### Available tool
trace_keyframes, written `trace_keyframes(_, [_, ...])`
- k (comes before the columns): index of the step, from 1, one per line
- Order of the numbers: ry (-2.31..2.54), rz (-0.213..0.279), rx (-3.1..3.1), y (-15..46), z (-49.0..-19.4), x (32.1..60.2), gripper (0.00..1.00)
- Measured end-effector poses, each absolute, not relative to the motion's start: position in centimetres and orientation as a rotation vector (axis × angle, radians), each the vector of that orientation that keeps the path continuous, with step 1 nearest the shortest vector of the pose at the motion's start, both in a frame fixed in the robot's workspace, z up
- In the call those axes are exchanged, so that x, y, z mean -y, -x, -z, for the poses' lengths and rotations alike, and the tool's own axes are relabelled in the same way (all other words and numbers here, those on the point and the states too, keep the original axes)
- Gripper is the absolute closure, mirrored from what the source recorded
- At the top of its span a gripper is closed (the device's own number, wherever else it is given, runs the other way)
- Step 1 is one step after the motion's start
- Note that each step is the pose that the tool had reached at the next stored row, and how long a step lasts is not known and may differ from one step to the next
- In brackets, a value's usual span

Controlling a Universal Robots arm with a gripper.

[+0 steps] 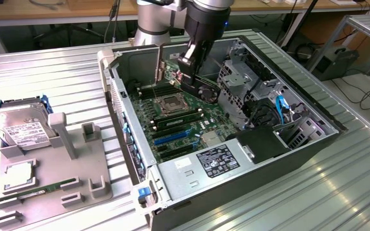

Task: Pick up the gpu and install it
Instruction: 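Insert the gpu into the slot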

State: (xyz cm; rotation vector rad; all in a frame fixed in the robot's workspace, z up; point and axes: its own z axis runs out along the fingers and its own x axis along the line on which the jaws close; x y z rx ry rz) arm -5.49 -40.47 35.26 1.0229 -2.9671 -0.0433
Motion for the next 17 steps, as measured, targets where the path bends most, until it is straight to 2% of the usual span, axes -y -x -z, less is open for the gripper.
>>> trace_keyframes(17, [-1.126, 0.043, 2.928, 5.49, -35.26, 40.47, 0.74])
